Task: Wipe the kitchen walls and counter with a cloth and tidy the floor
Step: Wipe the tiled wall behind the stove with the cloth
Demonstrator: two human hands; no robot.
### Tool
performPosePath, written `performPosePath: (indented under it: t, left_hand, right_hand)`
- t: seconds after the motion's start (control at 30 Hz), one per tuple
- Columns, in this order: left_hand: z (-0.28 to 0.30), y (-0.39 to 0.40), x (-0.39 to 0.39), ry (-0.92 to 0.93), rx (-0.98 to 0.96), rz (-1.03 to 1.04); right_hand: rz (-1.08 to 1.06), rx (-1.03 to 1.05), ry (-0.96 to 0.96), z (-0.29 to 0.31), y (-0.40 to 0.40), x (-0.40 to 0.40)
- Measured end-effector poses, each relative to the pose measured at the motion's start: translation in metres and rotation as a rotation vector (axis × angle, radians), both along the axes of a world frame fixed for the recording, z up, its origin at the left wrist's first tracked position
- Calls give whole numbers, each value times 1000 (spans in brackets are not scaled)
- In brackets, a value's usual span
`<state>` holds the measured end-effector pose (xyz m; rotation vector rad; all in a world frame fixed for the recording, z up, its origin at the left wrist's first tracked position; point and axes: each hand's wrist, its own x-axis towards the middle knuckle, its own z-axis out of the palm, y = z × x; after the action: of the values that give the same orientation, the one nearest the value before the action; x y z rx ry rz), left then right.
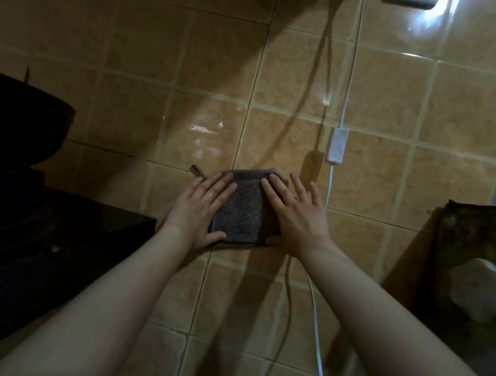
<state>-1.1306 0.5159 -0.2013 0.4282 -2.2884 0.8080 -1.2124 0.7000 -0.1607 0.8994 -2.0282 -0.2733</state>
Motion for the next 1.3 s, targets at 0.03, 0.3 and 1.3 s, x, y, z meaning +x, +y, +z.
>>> performPosePath:
  t: [0.03, 0.3, 1.3]
  left_hand:
    - [-2, -2, 1, -6, 3, 10]
    - [-30, -14, 12, -42, 39, 75]
    - [-38, 50, -20, -90, -22, 7]
  right_hand:
    - [4, -1, -5, -2, -2, 0]
    - [45, -7, -62, -28, -21, 5]
    - [-53, -107, -64, -60, 51, -17]
